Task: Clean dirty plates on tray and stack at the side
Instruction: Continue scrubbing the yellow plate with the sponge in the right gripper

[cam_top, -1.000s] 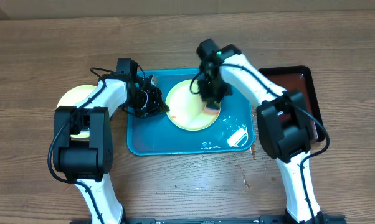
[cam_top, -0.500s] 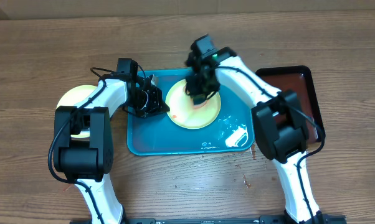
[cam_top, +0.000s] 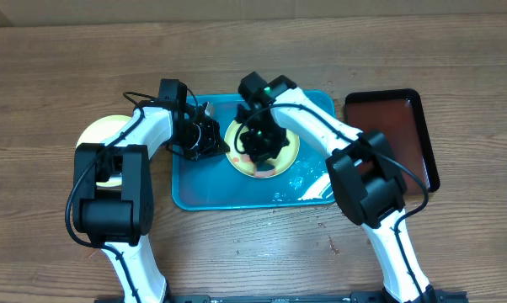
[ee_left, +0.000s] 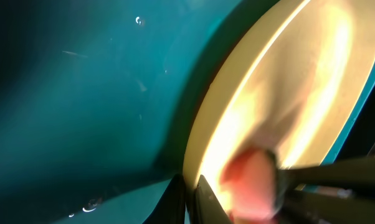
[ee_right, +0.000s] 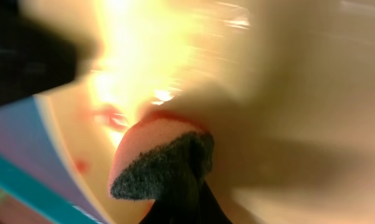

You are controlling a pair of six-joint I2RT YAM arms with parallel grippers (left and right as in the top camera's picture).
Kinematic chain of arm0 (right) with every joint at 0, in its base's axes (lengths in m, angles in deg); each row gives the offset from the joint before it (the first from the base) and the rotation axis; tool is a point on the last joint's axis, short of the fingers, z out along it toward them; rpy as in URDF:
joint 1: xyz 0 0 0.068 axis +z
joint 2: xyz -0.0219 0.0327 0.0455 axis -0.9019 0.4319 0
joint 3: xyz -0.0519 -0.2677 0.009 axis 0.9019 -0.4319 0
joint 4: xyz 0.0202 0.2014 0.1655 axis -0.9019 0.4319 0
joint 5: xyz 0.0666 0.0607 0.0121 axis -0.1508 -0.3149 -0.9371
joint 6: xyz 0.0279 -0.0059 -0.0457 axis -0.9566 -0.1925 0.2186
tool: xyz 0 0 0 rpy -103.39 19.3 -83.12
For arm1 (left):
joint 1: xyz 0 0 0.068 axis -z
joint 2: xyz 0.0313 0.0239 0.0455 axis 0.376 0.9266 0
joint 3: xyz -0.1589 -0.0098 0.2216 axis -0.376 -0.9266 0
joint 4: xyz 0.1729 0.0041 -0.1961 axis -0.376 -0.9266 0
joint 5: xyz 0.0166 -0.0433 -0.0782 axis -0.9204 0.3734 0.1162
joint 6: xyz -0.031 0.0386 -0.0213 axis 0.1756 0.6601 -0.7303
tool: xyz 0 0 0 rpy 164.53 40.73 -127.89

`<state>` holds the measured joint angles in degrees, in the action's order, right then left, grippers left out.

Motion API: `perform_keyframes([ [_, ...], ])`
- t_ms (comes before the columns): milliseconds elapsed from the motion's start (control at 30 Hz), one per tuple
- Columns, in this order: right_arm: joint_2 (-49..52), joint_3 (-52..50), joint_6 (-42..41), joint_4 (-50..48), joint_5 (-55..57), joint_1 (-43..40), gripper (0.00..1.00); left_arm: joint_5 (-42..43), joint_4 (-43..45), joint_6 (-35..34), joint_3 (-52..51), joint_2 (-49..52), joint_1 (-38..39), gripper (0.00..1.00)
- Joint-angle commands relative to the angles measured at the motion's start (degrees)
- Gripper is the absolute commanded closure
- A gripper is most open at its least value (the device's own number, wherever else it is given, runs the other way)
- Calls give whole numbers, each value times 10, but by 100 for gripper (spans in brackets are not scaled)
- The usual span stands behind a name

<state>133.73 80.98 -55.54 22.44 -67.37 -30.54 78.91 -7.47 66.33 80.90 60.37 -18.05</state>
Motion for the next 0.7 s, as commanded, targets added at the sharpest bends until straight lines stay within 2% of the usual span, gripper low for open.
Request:
perform_keyframes([
  [0, 10, -4, -32, 1, 148, -37, 96, -22, 2, 11, 1, -1, -4, 96],
  [133, 10, 4, -77, -13, 247, -66, 96, -22, 2, 11, 1, -1, -4, 96],
  [300, 10, 5, -92, -69, 262, -75, 96, -22, 2, 11, 1, -1, -4, 96],
  [367, 10, 5, -83, -92, 236, -71, 96, -22, 2, 12, 1, -1, -4, 96],
  [533, 10, 4, -6, -140, 74, -36, 96, -23, 2, 15, 1, -1, -4, 96],
  [667, 10, 4, 3, -166, 40, 0, 96, -23, 2, 15, 1, -1, -4, 96],
])
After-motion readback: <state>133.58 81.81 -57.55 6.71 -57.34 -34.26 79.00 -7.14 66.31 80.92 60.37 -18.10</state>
